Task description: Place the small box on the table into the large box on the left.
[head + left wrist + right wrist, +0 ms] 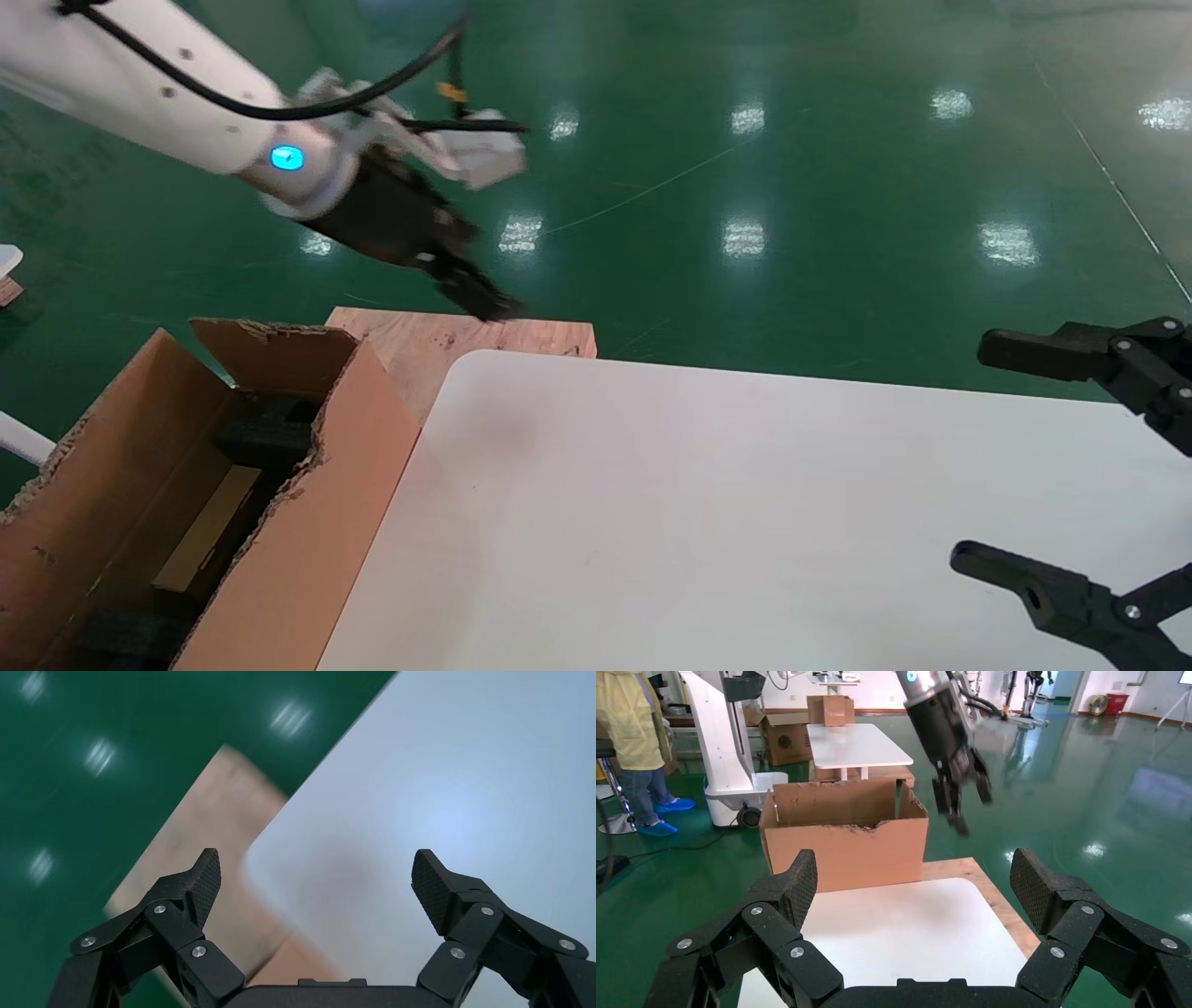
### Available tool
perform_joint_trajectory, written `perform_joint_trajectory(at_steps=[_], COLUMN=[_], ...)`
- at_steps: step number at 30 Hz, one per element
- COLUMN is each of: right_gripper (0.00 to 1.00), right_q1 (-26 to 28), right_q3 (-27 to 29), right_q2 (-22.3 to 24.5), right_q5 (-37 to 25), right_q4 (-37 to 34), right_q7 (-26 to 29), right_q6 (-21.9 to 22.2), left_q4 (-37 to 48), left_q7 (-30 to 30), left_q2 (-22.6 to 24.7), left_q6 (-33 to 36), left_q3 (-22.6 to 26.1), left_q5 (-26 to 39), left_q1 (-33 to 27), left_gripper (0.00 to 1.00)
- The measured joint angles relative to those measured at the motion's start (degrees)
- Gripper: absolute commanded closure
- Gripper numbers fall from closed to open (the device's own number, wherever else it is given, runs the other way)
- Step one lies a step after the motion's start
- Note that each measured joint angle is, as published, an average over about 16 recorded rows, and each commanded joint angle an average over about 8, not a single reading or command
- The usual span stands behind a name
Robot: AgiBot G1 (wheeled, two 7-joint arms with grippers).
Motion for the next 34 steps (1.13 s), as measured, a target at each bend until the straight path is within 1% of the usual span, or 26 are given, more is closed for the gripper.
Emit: perform_joint_trajectory(at_steps=[5, 27, 34], right_gripper=[0.00, 0.00, 0.00], right_q1=[0.00, 0.01, 0.01], right_q3=[0.00, -0.02, -0.02], right_q2=[0.00, 0.00, 0.00], right_q5=[0.00, 0.01, 0.01], right_q4=[0.00, -0.01, -0.01], right_q7=[0.00, -0.01, -0.01], right_q6=[0.00, 0.00, 0.00], left_q4=[-0.81, -4.93, -5.59], left_q7=[3.22, 20.08, 22.78], left_q2=[-0.99, -6.38, -7.24], left_q6=[2.31, 14.55, 16.51], left_q3=[-7.83, -48.82, -55.37], left_q5=[-1.56, -9.72, -11.03], left_q1=[5.54, 34.67, 39.32], left_gripper=[0.00, 0.00, 0.00])
